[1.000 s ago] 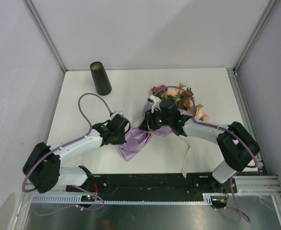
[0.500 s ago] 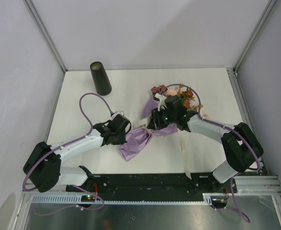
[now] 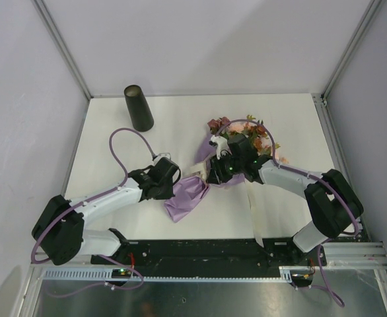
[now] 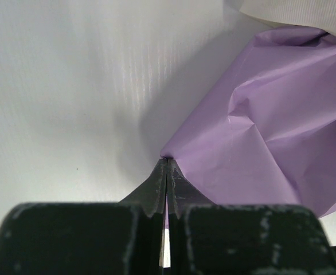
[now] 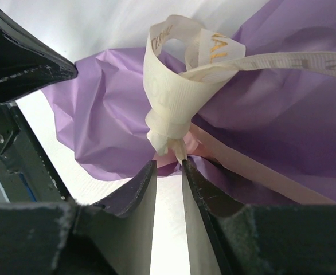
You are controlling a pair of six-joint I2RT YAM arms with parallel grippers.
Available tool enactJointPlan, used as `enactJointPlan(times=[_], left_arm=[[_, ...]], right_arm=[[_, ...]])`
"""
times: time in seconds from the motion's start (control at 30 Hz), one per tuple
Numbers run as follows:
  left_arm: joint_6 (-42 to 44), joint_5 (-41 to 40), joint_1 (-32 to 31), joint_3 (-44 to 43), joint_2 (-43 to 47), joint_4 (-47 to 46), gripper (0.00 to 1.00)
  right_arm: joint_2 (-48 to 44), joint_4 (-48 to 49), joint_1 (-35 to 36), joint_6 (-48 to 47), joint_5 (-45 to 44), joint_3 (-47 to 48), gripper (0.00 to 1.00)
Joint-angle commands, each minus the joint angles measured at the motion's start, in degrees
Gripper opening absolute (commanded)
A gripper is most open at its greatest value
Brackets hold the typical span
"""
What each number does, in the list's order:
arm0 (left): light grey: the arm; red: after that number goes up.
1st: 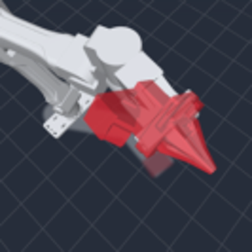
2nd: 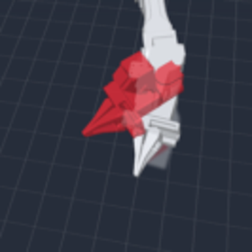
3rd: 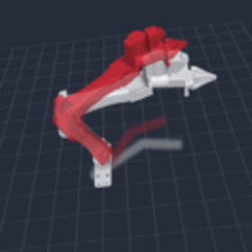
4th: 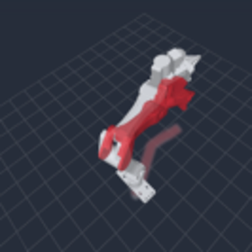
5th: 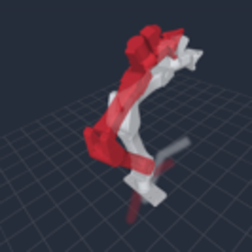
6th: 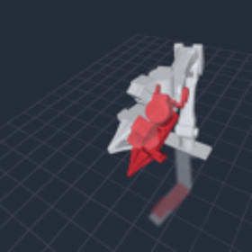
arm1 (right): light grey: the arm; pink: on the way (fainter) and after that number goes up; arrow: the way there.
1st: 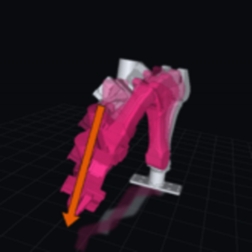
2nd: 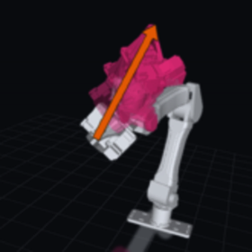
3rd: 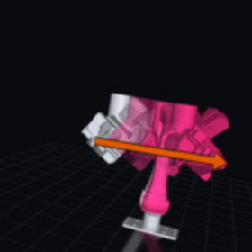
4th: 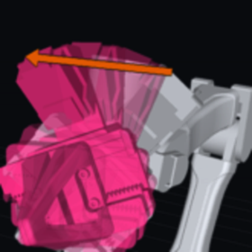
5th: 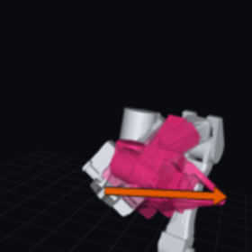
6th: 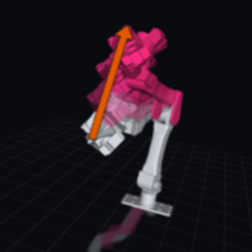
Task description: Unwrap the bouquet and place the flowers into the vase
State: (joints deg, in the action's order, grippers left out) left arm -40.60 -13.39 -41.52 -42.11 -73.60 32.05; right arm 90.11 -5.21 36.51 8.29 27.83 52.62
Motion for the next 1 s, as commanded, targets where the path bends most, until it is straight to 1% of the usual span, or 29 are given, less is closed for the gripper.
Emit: enactJointPlan(times=[0.0,0.3,0.47,0.6,0.7,0.77,0.9,0.97], left_arm=[[-1.2,-1.2,-0.5,-2.3,1.0,-0.9,0.0],[-1.4,-1.1,-0.5,-2.4,0.8,-0.9,0.0],[-1.5,-1.1,-0.5,-2.4,0.9,-0.9,0.0],[-2.6,-3.1,-0.5,-1.8,1.7,-0.9,0.0],[-3.5,-3.8,-0.5,-1.3,2.4,-0.9,0.0],[-3.5,-3.7,-0.5,-1.5,2.4,-0.9,0.0],[-3.4,-3.3,-0.5,-1.6,1.9,-0.9,0.0],[-3.5,-3.3,-0.5,-1.4,2.0,-0.9,0.0]], right_arm=[[0.3,4.1,0.4,-3.3,-1.1,-1.2,0.3],[2.2,10.3,1.6,-3.4,-3.4,-2.5,0.32],[3.1,11.7,2.0,-2.0,-5.3,-2.5,0.29],[2.7,11.3,2.3,-1.8,-8.9,-2.5,0.23],[2.4,10.8,2.8,-2.4,-8.5,-2.6,0.3],[2.6,11.0,3.8,-3.0,-9.1,-2.8,0.31],[3.5,12.0,4.5,-2.5,-9.7,-3.2,0.27],[3.2,12.2,4.6,-2.2,-10.6,-3.4,0.23]])
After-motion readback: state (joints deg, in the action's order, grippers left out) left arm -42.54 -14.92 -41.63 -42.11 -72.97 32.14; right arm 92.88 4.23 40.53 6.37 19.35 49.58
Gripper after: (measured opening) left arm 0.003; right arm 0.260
